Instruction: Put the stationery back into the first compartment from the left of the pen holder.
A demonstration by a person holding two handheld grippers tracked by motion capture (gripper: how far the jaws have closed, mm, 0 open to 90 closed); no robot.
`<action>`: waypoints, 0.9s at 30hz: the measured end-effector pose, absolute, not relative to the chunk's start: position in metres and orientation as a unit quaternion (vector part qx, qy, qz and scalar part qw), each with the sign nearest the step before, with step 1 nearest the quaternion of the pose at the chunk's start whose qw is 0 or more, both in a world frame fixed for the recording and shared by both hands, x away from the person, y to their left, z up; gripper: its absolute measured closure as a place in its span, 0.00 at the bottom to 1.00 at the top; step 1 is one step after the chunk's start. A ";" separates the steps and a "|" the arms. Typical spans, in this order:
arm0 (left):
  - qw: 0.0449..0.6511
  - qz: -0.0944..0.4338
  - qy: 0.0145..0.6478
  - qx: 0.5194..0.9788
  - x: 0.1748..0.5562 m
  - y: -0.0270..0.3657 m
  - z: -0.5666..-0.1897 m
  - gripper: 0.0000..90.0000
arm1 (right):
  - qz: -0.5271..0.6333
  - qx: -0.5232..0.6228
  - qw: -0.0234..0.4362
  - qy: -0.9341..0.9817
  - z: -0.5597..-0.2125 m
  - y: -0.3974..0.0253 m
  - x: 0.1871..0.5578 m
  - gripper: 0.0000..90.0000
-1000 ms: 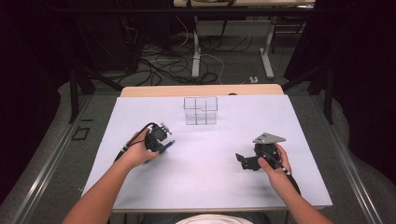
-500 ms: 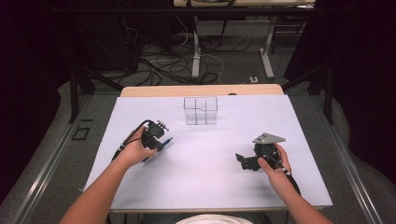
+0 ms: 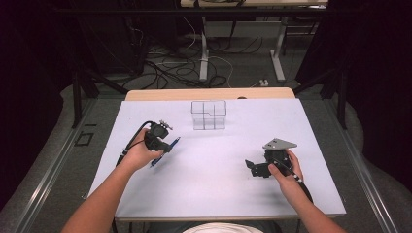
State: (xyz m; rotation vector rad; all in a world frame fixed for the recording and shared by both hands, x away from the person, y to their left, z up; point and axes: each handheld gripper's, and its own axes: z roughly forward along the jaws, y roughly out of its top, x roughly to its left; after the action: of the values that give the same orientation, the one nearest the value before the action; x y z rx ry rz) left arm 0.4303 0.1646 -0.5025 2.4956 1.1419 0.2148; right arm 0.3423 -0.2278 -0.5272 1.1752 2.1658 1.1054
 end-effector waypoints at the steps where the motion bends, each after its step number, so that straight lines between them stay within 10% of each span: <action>1: 0.198 0.075 0.411 0.887 0.431 0.165 -0.502 0.88 | 0.399 0.425 0.219 0.783 -0.527 -0.228 0.342 0.00; 27: 0.334 0.062 0.527 0.779 0.439 0.181 -0.494 0.88 | 0.398 0.426 0.218 0.783 -0.527 -0.228 0.342 0.00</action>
State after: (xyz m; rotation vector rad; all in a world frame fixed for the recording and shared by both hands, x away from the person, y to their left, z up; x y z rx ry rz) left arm 0.4390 0.1806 -0.4940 2.0344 1.3750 0.1612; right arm 0.3421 -0.2277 -0.5272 1.1791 2.1667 1.1022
